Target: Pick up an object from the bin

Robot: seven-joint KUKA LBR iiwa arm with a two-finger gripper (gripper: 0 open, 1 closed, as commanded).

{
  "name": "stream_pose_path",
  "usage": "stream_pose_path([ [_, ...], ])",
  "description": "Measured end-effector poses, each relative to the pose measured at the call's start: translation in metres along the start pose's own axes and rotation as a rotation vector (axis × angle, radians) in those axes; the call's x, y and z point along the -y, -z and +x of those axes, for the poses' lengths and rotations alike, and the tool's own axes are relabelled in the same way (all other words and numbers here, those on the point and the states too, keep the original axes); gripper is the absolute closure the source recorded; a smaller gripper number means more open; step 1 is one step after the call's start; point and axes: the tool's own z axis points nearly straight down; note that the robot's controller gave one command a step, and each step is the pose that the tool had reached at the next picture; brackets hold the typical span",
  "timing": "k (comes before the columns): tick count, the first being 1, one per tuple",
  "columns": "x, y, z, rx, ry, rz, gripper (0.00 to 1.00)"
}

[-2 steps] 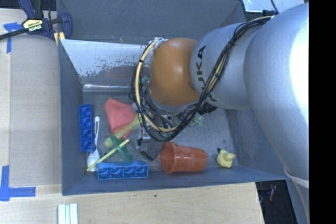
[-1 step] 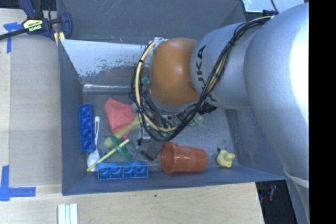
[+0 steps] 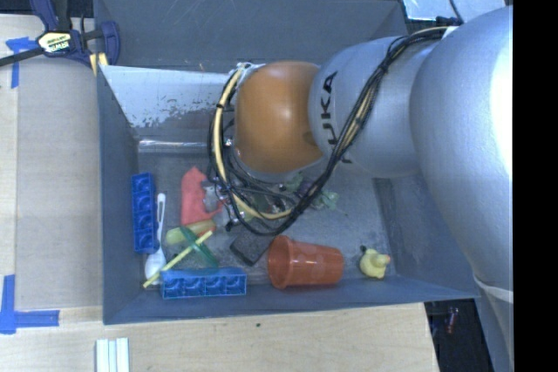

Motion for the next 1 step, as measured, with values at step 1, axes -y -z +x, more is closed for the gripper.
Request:
stream_pose_path([
  [1, 0.0001, 0.0, 0.0, 0.0, 0.0, 0.0, 1.0],
])
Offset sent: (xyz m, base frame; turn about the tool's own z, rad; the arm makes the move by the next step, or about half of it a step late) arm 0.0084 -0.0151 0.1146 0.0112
